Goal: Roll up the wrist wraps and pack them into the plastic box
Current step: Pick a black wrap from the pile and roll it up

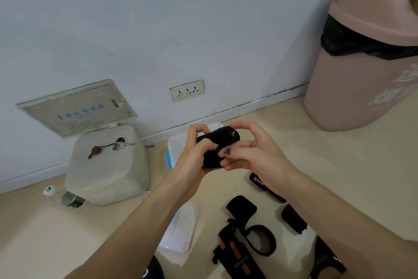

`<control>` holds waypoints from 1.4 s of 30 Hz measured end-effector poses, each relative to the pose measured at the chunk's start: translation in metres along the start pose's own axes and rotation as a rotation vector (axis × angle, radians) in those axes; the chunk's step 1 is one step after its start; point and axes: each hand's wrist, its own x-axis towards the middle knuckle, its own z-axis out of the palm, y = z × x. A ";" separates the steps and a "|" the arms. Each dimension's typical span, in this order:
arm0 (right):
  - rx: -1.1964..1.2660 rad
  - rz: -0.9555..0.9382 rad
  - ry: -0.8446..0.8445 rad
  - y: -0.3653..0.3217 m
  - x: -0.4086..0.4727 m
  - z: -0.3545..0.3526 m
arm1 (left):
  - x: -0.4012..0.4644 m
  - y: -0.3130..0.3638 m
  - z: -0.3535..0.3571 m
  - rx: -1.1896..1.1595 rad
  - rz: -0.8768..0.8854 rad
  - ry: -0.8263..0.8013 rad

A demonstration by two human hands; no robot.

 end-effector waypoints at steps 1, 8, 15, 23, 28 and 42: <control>-0.058 -0.026 0.007 0.000 0.000 0.001 | -0.001 0.001 0.000 -0.009 -0.009 -0.011; -0.225 -0.071 0.038 -0.004 -0.001 0.001 | -0.003 0.000 0.000 -0.038 -0.042 -0.037; -0.614 -0.140 0.209 0.009 0.002 -0.002 | -0.003 -0.001 0.003 -0.067 -0.068 -0.009; -0.426 -0.072 0.155 0.016 0.003 0.006 | -0.009 -0.001 0.012 -0.114 -0.101 -0.042; -0.362 -0.075 0.234 0.023 -0.001 0.014 | -0.012 -0.002 0.014 -0.027 -0.061 -0.060; -0.226 0.021 0.471 0.049 -0.005 0.015 | -0.009 -0.040 0.036 0.170 -0.001 0.083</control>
